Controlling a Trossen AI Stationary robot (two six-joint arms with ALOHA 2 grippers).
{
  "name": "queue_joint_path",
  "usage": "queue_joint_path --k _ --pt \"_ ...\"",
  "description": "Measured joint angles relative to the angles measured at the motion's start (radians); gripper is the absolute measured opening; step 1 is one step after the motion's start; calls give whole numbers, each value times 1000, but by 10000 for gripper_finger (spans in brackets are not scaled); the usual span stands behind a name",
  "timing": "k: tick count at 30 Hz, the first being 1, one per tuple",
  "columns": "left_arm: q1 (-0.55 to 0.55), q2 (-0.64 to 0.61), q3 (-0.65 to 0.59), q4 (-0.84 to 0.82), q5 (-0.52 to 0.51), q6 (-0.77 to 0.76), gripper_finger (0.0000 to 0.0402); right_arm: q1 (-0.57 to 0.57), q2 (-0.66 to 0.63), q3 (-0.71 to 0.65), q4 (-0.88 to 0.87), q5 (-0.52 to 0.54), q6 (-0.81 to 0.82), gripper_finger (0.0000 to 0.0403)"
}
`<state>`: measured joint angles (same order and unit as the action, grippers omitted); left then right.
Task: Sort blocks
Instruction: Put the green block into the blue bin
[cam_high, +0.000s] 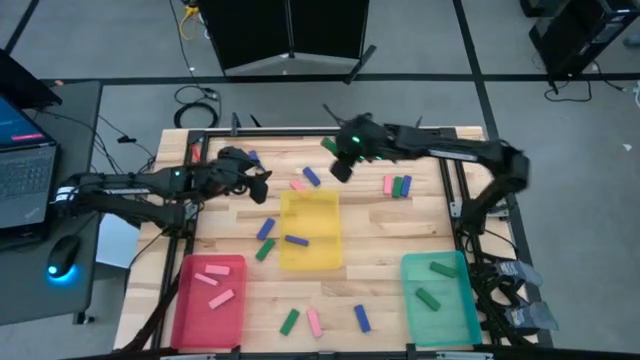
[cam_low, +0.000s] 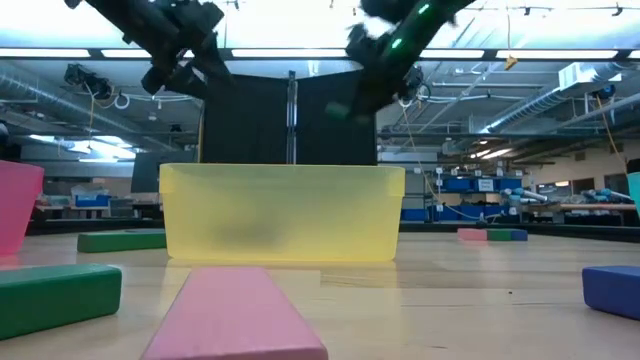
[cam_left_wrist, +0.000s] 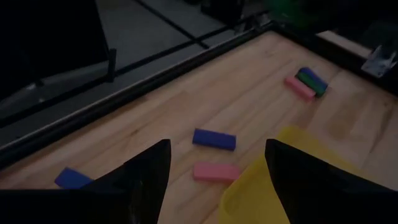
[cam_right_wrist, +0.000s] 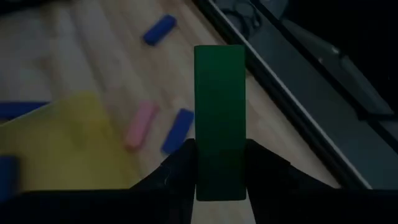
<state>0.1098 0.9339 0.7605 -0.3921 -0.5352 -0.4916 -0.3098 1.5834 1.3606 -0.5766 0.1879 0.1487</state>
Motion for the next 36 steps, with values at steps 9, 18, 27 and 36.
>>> queue_joint_path --k 9,18,27,36 --pt "55 111 0 6 -36 -22 269 320 -450 -458 -33 115 364 117" --pt "96 120 0 5 -2 -38 268 723 -623 -723 -169 128 922 117" --pt "100 119 0 -1 -2 -44 268 996 -553 -764 -196 29 1233 158" --pt "100 119 0 -4 -2 -50 268 1184 -561 -757 -249 163 1377 110"
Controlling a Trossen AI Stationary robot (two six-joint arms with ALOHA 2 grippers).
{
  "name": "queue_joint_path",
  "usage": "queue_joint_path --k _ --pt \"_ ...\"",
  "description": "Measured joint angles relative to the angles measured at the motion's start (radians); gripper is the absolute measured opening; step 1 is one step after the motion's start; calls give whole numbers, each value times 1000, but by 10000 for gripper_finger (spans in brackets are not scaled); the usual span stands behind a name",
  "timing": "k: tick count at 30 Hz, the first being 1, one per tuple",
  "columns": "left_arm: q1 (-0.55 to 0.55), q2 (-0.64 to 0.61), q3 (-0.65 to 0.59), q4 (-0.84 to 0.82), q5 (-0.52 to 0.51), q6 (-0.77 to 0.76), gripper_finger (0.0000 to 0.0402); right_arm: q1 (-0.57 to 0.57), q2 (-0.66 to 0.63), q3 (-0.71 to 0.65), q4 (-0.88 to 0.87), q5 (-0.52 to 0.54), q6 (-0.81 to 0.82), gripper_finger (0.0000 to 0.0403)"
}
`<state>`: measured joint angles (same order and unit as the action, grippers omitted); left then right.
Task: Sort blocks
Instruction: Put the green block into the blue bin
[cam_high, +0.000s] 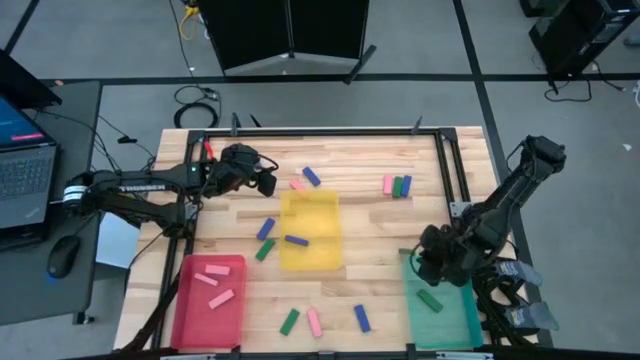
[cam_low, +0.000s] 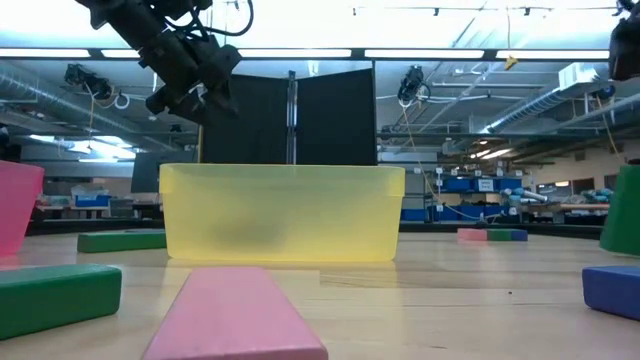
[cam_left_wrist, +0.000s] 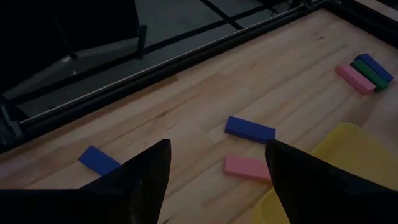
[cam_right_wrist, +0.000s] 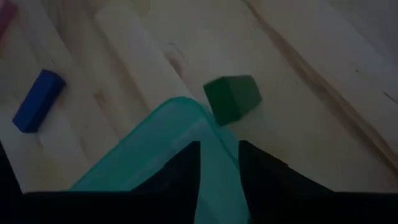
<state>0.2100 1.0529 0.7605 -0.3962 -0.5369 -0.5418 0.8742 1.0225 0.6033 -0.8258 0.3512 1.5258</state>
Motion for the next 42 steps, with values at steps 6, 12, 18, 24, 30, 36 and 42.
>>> queue_joint_path --k 6,12,18,24,30,36,42 --pt "0 0 0 1 18 -13 268 -12 -3 1 -2 34 11 83" --pt "0 0 0 3 19 -13 268 -80 -3 2 11 43 -29 117" --pt "0 0 0 3 19 -13 268 -134 -3 2 53 42 -110 184" --pt "0 0 0 3 19 -13 268 -178 -2 3 55 47 -115 248" --pt "0 0 0 3 19 -12 268 -206 -2 3 55 51 -116 296" --pt "0 0 0 3 19 -3 268 -231 18 3 54 51 -116 318" --pt "0 0 0 11 19 9 268 -267 81 3 54 17 -123 319"
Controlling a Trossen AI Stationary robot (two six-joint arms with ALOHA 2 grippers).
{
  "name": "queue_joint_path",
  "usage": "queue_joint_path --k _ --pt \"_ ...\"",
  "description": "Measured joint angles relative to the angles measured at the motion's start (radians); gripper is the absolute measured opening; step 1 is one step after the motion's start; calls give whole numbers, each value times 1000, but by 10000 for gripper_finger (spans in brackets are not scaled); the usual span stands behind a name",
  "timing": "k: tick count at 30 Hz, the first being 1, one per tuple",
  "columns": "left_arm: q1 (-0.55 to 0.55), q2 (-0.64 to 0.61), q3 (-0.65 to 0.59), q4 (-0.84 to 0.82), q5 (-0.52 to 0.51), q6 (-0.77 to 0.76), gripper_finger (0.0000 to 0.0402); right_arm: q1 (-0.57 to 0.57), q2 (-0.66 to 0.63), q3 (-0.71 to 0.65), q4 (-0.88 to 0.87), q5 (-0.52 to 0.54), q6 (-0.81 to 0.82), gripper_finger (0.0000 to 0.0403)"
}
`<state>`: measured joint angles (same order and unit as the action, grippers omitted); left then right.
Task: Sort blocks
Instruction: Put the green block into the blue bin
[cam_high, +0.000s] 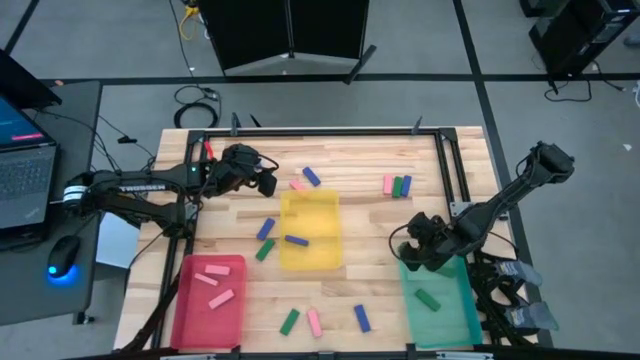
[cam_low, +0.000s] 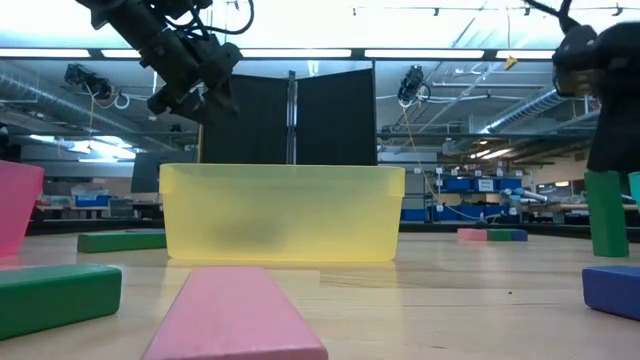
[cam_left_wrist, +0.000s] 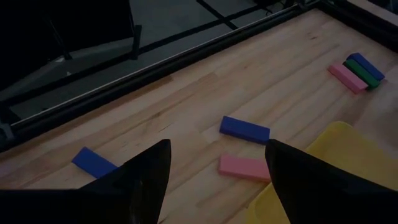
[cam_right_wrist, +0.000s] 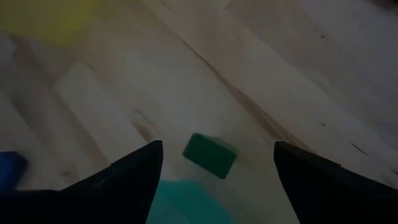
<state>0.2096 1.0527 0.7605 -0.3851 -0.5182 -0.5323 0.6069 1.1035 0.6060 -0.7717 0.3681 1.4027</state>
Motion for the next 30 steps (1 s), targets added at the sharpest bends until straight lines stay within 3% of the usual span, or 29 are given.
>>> queue_joint_path --k 10,15,24,30 --pt "0 0 0 0 0 0 268 -29 101 0 31 -31 1 297" --pt "0 0 0 0 0 2 268 -30 130 1 53 -24 8 253" --pt "0 0 0 -1 0 3 268 -37 140 2 59 -15 19 127" --pt "0 0 0 -1 0 4 268 -37 123 -2 55 27 15 127"
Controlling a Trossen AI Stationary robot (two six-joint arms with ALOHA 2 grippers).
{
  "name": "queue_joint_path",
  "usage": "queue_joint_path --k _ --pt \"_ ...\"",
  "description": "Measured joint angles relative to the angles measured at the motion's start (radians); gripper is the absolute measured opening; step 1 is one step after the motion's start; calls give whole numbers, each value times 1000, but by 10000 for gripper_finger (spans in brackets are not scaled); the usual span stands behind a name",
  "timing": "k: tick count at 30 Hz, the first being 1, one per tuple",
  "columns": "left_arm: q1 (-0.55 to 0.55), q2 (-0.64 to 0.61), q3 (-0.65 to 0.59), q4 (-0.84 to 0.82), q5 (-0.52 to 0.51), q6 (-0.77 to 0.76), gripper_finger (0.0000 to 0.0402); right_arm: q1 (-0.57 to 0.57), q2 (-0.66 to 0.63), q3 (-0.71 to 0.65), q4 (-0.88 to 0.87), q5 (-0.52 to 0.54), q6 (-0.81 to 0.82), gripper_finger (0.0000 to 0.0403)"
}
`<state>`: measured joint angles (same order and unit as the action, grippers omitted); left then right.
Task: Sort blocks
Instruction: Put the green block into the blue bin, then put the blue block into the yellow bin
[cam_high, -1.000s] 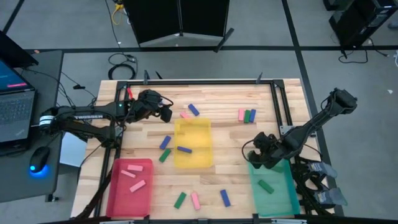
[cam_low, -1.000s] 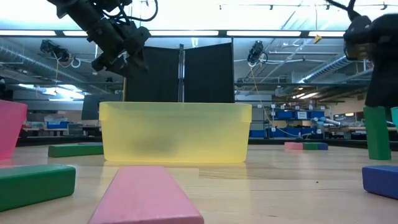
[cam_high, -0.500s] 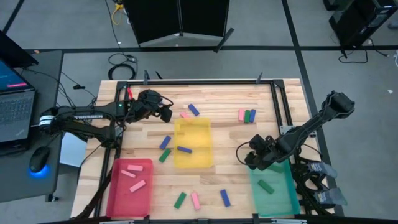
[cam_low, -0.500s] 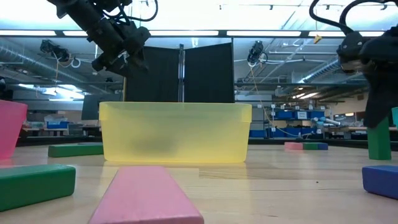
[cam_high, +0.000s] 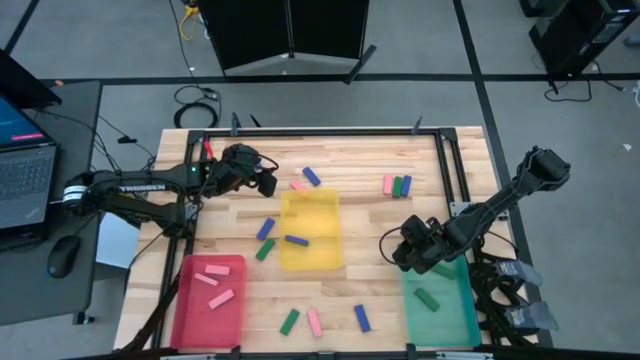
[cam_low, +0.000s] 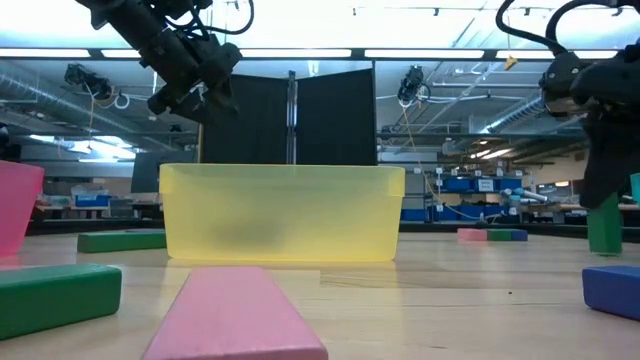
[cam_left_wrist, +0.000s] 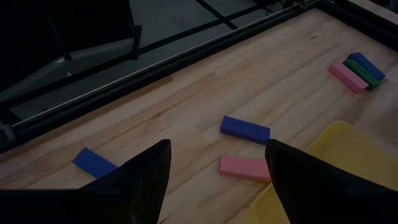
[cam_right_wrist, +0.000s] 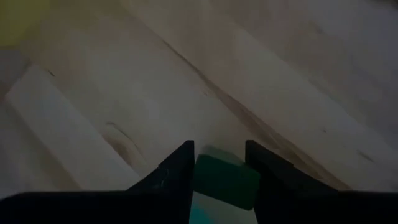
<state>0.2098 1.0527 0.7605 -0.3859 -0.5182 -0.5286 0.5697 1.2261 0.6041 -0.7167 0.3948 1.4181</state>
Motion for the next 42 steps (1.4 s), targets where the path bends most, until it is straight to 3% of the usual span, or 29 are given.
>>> queue_joint_path --k 8,14,17,23,28,30,36,39,42 --pt "0 0 0 0 0 0 269 14 -113 6 5 108 -71 127" --pt "0 0 0 -1 0 1 269 116 -220 81 9 105 -301 127" --pt "0 0 0 -1 0 2 269 182 -274 118 10 37 -348 127" --pt "0 0 0 -1 0 2 269 300 -320 132 -32 -140 -156 127" --pt "0 0 0 -1 0 2 269 351 -258 132 -175 -187 95 128" --pt "0 0 0 -1 0 2 269 358 -234 131 -194 -187 139 158" --pt "12 0 0 -6 3 -37 269 359 -220 131 -175 -166 140 305" --pt "59 0 0 -43 51 -76 269 359 -241 131 -165 -111 121 343" --pt "125 17 0 -90 141 -100 269 351 -265 131 -134 -4 67 353"
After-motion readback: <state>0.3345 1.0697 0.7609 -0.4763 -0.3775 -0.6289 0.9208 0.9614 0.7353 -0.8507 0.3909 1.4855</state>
